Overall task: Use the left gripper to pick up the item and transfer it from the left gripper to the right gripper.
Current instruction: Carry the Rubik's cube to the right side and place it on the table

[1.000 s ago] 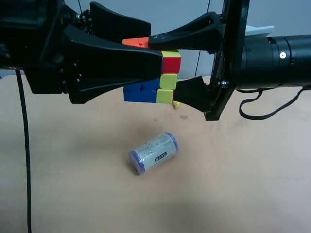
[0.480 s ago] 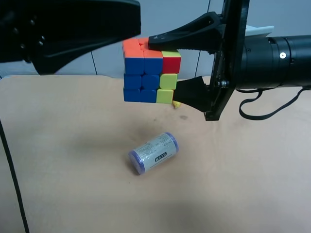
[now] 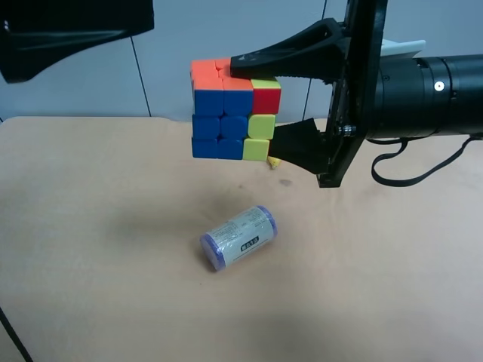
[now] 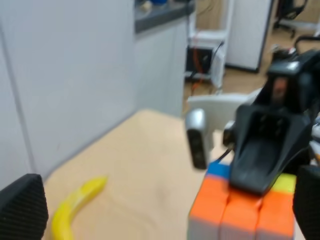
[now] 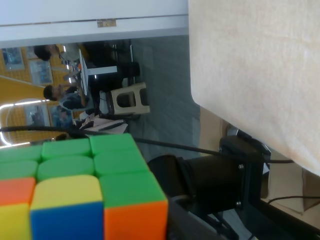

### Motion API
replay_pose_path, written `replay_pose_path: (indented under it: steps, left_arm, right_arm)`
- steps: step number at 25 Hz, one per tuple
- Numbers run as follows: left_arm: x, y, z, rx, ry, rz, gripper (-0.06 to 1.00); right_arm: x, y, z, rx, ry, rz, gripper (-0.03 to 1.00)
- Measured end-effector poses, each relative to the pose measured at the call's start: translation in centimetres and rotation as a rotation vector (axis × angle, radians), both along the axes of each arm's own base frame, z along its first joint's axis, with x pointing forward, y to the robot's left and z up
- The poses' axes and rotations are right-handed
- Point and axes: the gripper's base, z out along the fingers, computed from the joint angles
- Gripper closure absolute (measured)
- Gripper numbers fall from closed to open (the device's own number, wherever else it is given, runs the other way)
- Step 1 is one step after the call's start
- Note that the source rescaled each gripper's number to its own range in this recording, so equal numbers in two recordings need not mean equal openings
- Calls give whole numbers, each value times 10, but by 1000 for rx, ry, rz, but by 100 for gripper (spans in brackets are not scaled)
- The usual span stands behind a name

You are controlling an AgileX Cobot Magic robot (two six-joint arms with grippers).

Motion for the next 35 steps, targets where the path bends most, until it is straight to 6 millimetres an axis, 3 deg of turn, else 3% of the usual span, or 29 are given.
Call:
replay_pose_path:
  steps: [15,25,35]
  left_arm:
    - [-4,24,-33,255,350,214,-4]
    - [-29,41,-21,260,289,250,-4]
    - [-52,51,-27,328,412,233,-4]
  right_arm:
    - [0,0,0,0,-4,0,96]
    - [0,0,0,-1,-8,1,96]
    - [0,0,0,-1,-17,1,96]
